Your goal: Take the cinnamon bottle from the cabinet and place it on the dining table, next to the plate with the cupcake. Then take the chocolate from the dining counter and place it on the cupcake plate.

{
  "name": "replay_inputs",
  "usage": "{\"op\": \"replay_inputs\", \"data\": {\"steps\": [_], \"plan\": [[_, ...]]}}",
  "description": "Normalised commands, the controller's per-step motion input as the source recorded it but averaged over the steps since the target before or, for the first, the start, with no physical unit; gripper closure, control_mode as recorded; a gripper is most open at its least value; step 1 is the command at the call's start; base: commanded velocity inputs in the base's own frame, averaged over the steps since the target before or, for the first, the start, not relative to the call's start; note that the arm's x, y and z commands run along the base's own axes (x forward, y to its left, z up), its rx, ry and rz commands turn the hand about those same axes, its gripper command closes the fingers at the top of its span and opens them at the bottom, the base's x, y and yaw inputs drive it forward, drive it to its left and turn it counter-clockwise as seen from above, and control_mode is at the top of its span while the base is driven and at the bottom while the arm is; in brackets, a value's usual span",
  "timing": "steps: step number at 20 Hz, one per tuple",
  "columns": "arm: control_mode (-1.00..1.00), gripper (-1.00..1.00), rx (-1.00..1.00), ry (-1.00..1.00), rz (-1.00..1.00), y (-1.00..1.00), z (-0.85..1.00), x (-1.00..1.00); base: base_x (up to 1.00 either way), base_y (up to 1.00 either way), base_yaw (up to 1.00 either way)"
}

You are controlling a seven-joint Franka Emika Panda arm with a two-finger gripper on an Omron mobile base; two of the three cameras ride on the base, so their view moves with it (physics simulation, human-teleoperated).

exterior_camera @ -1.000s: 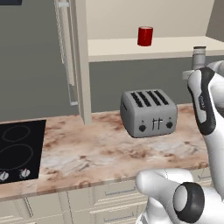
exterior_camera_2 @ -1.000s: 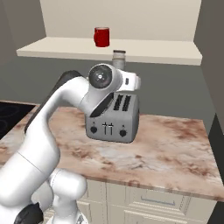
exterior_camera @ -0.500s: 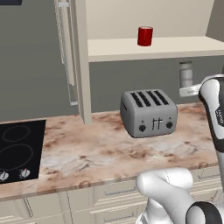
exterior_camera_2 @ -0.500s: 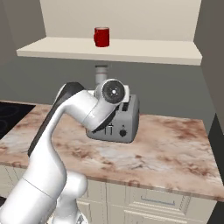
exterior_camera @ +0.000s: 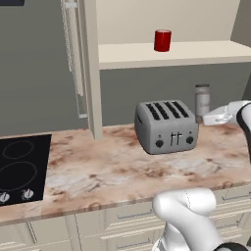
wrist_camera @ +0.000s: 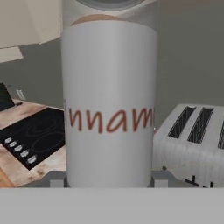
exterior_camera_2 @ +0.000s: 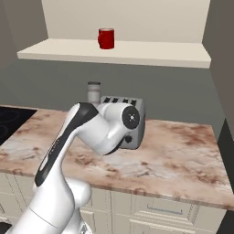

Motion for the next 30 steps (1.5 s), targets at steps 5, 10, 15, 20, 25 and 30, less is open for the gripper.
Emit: {"op": "replay_inputs", "data": {"steps": [5,10,15,20,25,30], "plan": [[-1.0,1.0,0.0,-0.03,0.06,0.46,-0.3,-0.39,0.0,0.0,0.0],[-1.0,1.0,0.01,0.0,0.0,0.38,-0.27,-0.18,0.0,0.0,0.0],[-1.0,1.0,0.0,0.02,0.01,0.06,-0.01,0.0,0.0,0.0,0.0],[1.0,1.0,0.0,0.0,0.0,0.0,0.0,0.0,-0.1,0.04,0.0],[1.0,1.0,0.0,0.0,0.0,0.0,0.0,0.0,-0.4,0.15,0.01],[1.0,1.0,0.0,0.0,0.0,0.0,0.0,0.0,-0.53,0.12,0.16]]}}
